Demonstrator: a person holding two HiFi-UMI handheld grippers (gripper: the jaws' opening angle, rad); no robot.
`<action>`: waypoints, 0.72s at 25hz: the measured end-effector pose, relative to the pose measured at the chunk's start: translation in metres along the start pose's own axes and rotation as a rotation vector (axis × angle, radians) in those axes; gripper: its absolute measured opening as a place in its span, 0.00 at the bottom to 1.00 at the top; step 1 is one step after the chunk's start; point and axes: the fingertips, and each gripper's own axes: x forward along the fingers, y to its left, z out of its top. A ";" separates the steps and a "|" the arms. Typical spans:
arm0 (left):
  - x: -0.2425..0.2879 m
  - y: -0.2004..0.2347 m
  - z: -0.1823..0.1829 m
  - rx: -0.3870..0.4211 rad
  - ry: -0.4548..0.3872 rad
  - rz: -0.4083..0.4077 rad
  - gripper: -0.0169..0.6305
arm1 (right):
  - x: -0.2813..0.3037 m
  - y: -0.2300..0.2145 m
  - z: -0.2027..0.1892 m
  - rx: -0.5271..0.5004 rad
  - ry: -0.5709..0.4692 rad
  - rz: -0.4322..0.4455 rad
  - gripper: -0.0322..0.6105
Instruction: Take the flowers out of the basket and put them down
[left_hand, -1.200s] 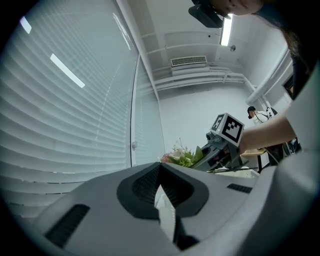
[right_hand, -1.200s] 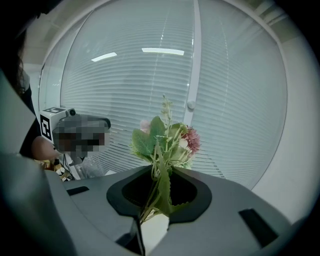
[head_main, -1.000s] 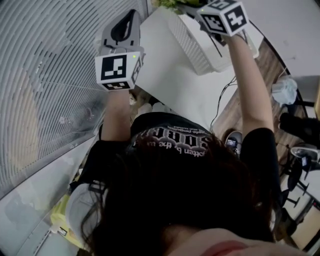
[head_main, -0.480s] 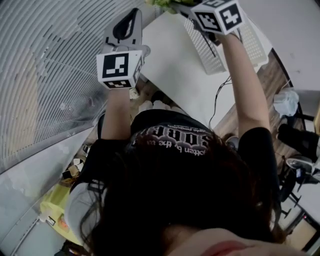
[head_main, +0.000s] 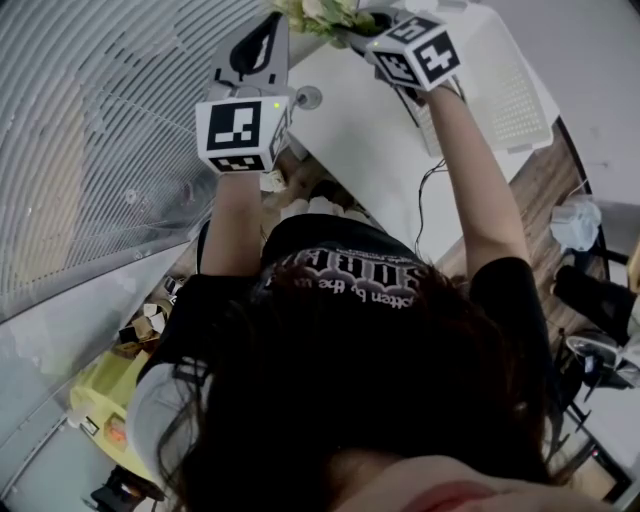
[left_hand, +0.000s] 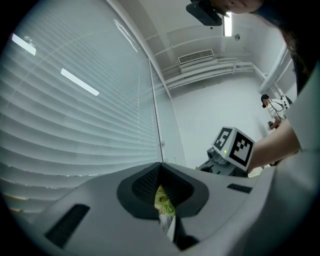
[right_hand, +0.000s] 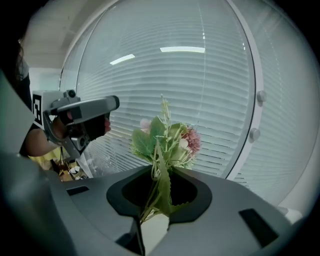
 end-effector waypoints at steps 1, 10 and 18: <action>0.000 0.002 0.000 0.000 0.000 0.003 0.03 | 0.004 0.002 -0.003 -0.008 0.002 0.000 0.21; 0.000 0.015 0.002 0.003 -0.003 0.016 0.03 | 0.035 0.019 -0.038 0.041 0.005 0.022 0.21; 0.001 0.023 -0.004 0.000 0.004 0.033 0.03 | 0.059 0.033 -0.094 0.083 0.045 0.047 0.22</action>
